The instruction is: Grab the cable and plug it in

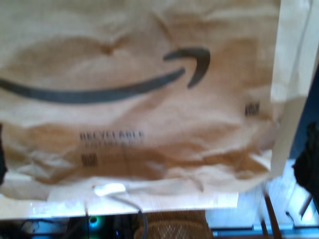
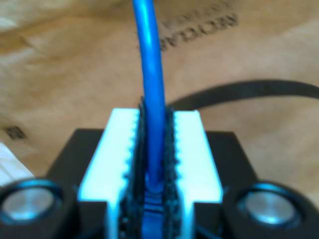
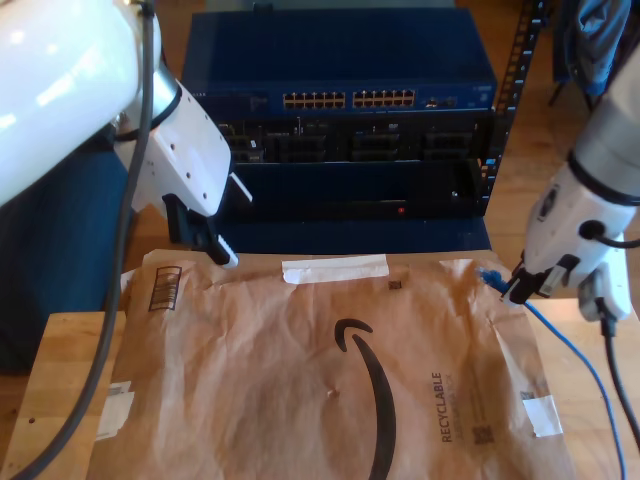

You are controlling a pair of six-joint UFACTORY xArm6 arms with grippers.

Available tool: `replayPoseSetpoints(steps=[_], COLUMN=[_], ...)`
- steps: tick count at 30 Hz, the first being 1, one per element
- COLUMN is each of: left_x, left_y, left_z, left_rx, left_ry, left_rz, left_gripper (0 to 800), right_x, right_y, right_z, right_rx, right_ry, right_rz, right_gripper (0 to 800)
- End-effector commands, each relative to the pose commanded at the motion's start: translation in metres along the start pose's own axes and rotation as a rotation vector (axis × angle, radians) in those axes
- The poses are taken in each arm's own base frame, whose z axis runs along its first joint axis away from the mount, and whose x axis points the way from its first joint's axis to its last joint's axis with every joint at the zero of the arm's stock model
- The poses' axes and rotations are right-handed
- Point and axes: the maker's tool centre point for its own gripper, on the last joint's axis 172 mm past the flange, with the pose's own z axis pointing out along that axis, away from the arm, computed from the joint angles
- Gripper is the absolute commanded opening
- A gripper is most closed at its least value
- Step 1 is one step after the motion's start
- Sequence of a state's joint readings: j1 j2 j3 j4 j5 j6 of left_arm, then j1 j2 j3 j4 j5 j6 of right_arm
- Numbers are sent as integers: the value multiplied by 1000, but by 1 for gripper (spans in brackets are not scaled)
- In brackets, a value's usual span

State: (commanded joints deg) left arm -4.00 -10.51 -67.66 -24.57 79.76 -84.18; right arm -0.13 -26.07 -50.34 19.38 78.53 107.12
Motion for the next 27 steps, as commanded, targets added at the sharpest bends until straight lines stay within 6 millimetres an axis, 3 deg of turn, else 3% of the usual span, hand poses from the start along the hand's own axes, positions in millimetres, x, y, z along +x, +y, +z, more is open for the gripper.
replayPoseSetpoints(steps=[5, 11, 20, 27], left_x=[-6, -37, -78, -88], left_y=[-3, 4, 6, 3], left_z=[-4, -33, -87, -99], left_rx=[5, -31, -80, -86], left_ry=[-17, -92, -141, -155], left_rz=[3, 23, 96, 114], left_gripper=[800, 800, 800, 800], right_x=[-19, -42, -66, -95], right_y=[15, 22, 41, 53], right_z=[-31, -76, -120, -156], right_rx=[0, 56, 98, 117], right_ry=[-45, -90, -151, -219], right_rz=[-28, -69, -123, -169], right_gripper=[6, 6, 6, 6])
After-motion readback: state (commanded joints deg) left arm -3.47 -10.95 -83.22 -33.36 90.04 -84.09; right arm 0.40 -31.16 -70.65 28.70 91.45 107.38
